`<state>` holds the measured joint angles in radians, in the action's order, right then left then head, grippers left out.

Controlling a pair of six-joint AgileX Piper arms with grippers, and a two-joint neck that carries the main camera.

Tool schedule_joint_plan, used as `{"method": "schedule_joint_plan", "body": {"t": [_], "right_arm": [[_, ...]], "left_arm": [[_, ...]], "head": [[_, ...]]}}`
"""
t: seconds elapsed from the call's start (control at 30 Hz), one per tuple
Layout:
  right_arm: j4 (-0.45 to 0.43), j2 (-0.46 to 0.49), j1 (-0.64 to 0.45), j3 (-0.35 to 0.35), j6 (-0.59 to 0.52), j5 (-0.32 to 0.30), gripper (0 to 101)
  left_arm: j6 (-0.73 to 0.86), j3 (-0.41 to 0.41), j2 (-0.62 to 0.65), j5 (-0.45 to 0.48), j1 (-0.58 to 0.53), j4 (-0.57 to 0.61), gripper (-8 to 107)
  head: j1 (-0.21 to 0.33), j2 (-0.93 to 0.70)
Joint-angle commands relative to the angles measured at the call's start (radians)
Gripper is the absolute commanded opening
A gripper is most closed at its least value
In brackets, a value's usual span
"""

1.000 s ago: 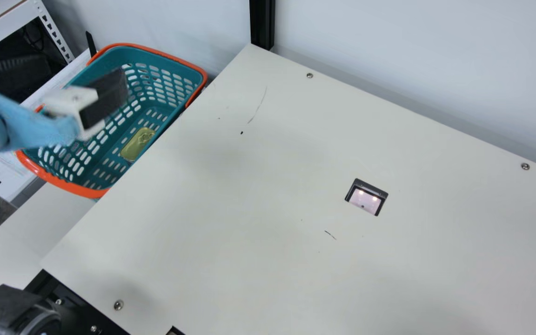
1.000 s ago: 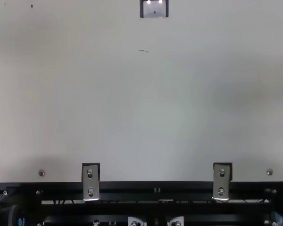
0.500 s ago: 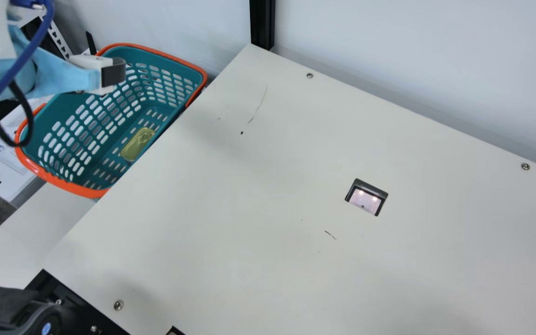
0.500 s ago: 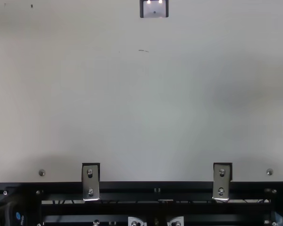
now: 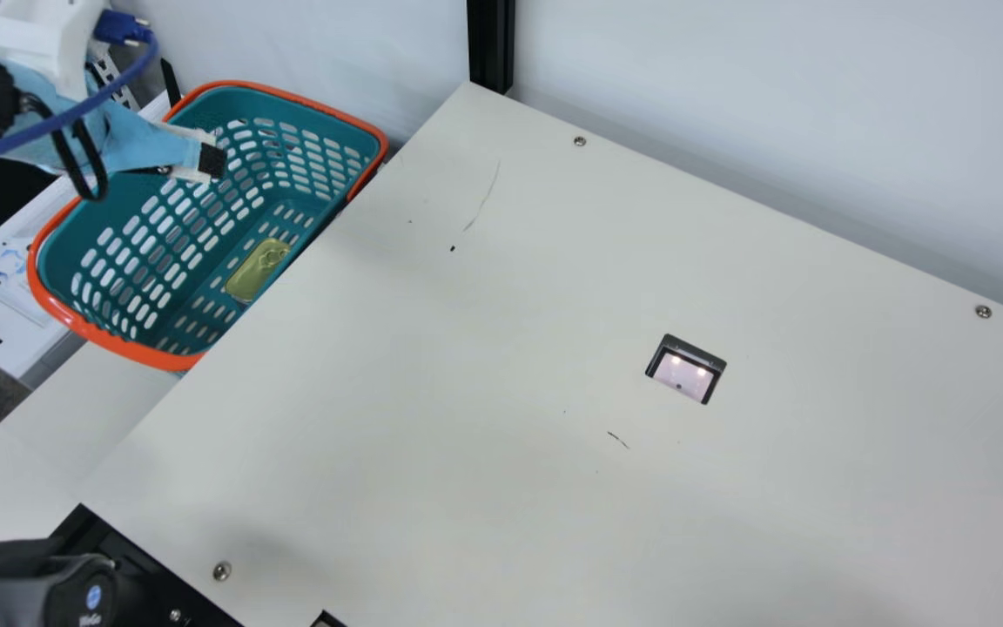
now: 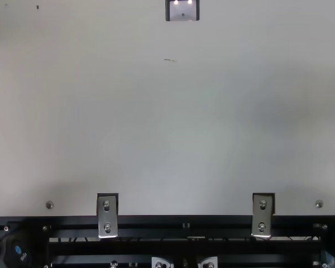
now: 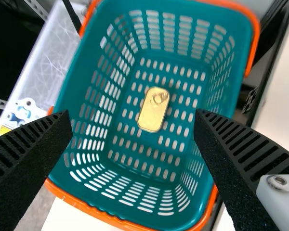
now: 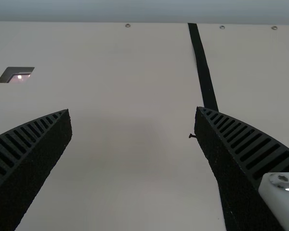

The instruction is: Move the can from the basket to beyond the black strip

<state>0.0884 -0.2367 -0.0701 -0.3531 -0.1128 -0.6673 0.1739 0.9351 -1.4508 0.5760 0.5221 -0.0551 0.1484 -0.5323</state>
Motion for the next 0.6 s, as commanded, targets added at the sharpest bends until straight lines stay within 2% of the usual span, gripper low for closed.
{"method": "schedule_joint_plan", "body": {"t": [0.0,0.57], "right_arm": [[0.000,0.000,0.000,0.000,0.000,0.000,101],[0.000,0.000,0.000,0.000,0.000,0.000,101]], "left_arm": [[0.055,0.019,-0.079,0.002,0.009,0.012,90],[0.538,0.189,-0.416,0.072,0.097,0.165,90]], "head": [[0.026,-0.020],[0.026,-0.020]]}}
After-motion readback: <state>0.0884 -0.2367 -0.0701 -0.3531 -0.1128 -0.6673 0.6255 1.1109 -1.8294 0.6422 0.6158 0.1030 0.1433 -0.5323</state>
